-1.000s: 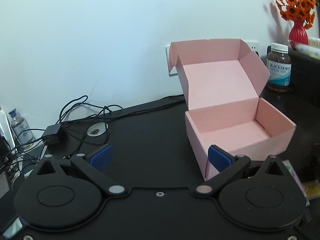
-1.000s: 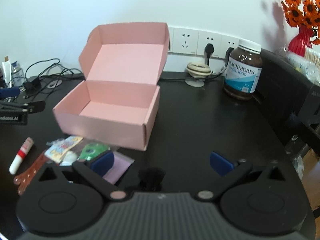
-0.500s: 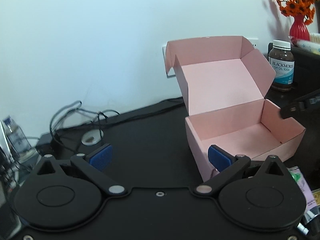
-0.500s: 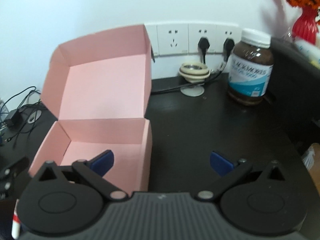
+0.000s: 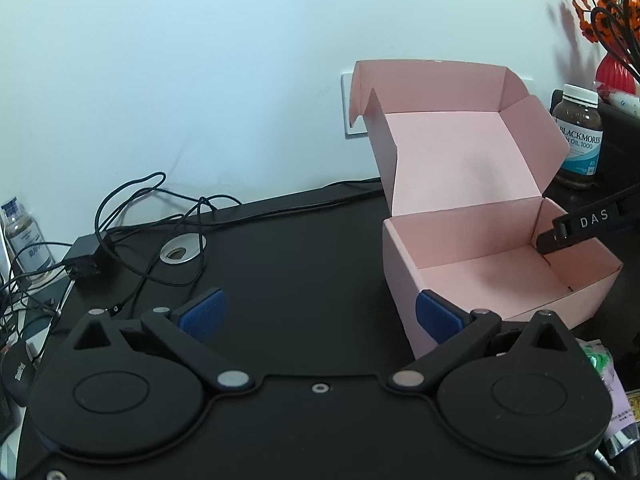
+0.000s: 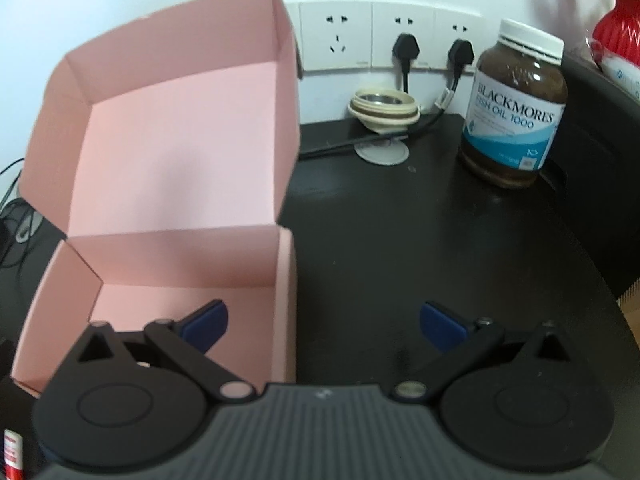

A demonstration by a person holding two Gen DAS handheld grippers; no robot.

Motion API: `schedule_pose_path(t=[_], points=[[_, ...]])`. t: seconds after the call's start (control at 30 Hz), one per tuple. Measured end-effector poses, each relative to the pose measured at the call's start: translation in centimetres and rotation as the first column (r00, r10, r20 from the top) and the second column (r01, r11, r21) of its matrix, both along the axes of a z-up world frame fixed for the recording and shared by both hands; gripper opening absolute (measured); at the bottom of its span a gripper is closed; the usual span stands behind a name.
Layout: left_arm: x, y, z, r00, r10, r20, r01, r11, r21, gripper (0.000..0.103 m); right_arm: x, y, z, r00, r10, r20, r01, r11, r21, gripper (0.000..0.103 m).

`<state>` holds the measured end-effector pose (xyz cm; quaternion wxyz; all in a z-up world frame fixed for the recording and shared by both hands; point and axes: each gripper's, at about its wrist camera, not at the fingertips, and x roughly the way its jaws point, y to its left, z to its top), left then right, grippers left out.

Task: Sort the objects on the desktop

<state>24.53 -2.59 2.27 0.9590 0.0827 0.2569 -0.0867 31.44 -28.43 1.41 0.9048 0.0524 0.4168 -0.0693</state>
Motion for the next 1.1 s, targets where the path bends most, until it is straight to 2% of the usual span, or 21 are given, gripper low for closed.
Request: schedule_pose_path(t=[0.17, 0.33, 0.47, 0.83, 1.1], points=[[-0.6, -0.1, 0.6, 0.999, -0.040, 0.026, 0.041, 0.998, -0.038, 0.103, -0.2, -0.4, -0.3, 1.000, -0.026, -0.012, 0.026, 1.000, -0.001, 0.102], [-0.8, -1.1, 0.3, 0.997, -0.070, 0.025, 0.070, 0.997, -0.011, 0.103, -0.6, -0.6, -0.6, 0.999, -0.035, -0.039, 0.036, 0.999, 0.011, 0.102], [-0.4, -1.5, -0.2, 0.998, -0.052, 0.019, 0.051, 0.998, 0.032, 0.103, -0.8, -0.5, -0.8, 0.998, -0.043, -0.056, 0.044, 0.999, 0.021, 0.102], [0.1, -0.5, -0.5, 1.000, -0.029, -0.001, 0.029, 0.999, 0.019, 0.103, -2.7, -0.3, -1.4, 0.996, -0.041, -0.084, 0.042, 0.999, 0.009, 0.102], [-0.1, -0.4, -0.6, 1.000, -0.028, -0.002, 0.028, 1.000, 0.012, 0.103, -3.9, -0.8, -1.7, 0.997, -0.045, -0.067, 0.048, 0.998, 0.038, 0.102]])
